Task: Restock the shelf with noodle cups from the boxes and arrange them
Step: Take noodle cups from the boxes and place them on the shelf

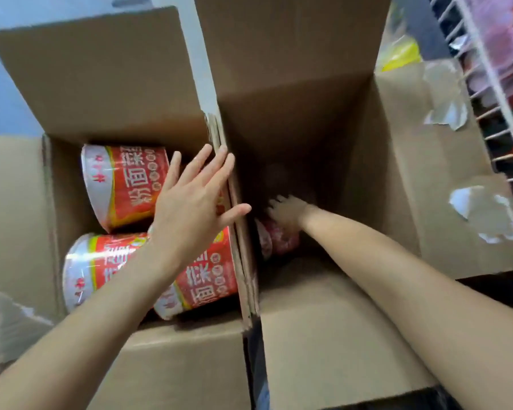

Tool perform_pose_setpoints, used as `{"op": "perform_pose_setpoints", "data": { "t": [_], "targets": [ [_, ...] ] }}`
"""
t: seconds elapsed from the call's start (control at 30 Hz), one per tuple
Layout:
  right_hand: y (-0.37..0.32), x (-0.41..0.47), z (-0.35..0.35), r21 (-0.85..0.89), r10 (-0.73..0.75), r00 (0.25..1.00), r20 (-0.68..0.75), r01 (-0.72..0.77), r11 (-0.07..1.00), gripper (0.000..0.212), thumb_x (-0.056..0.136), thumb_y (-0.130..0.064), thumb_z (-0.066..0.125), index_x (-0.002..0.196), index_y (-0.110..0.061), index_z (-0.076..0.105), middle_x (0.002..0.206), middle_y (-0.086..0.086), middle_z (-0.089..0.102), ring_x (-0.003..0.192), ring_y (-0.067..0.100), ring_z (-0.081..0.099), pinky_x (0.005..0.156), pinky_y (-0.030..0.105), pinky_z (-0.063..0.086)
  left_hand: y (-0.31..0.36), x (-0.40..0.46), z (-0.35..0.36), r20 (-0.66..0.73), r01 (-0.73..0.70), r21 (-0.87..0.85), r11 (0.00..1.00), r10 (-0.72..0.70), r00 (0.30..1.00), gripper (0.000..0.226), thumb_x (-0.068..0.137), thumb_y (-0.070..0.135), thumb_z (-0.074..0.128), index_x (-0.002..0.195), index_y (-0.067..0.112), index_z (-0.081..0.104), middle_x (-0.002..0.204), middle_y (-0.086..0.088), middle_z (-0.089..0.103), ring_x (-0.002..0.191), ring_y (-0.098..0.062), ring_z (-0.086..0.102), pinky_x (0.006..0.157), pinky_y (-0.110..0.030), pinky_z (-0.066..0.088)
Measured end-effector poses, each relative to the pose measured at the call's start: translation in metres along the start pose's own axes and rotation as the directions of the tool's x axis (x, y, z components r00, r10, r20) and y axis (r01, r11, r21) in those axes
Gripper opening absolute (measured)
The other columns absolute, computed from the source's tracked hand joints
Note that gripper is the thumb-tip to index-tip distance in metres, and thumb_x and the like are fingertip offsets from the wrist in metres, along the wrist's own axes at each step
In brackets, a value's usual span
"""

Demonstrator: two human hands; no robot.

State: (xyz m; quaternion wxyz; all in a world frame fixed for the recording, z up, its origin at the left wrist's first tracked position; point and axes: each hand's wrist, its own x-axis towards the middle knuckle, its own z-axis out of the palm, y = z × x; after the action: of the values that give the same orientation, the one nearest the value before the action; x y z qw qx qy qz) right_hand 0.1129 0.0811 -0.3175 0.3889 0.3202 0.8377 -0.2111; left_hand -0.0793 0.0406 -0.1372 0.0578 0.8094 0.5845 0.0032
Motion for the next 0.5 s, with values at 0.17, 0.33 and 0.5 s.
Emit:
{"op": "perform_pose_setpoints", "data": {
  "t": [0.17, 0.33, 0.5],
  "targets": [
    [-0.012, 0.042, 0.053, -0.107, -0.022, 0.982, 0.185, 0.043, 0.993, 0.108, 0.074, -0.059, 0.07, 0.151, -0.005, 0.017, 0.155, 0.024, 0.016, 0.142, 0.044, 0.014, 0.116, 0.057, 0.012, 0.003, 0.005, -0.008, 0.031, -0.045, 0.101, 0.994, 0.042, 0.999, 0.073, 0.087, 0.057, 0.05, 0.14, 0.007, 0.045, 0.146, -0.01, 0.044, 0.142, -0.024, 0.029, 0.117, -0.054, 0.015],
    [-0.003, 0.052, 0.062, 0.056, -0.023, 0.999, 0.037, 0.021, 0.998, 0.07, 0.097, -0.025, 0.05, 0.152, -0.008, 0.01, 0.153, 0.022, 0.021, 0.137, 0.036, 0.031, 0.109, 0.04, 0.032, 0.003, 0.002, -0.006, 0.015, -0.055, 0.112, 0.992, 0.054, 0.998, 0.072, 0.089, 0.058, 0.047, 0.14, 0.008, 0.044, 0.146, -0.01, 0.043, 0.141, -0.021, 0.032, 0.116, -0.053, 0.019],
    [0.01, -0.016, 0.003, 0.227, 0.113, 0.991, -0.069, -0.095, 0.969, 0.109, 0.078, -0.023, 0.075, 0.153, -0.023, -0.005, 0.149, 0.023, 0.025, 0.134, 0.043, 0.032, 0.107, 0.053, 0.032, 0.005, 0.003, -0.01, 0.021, -0.07, 0.087, 0.994, 0.068, 0.997, 0.072, 0.09, 0.058, 0.046, 0.141, 0.007, 0.043, 0.147, -0.01, 0.042, 0.141, -0.022, 0.032, 0.116, -0.053, 0.018]
  ]
}}
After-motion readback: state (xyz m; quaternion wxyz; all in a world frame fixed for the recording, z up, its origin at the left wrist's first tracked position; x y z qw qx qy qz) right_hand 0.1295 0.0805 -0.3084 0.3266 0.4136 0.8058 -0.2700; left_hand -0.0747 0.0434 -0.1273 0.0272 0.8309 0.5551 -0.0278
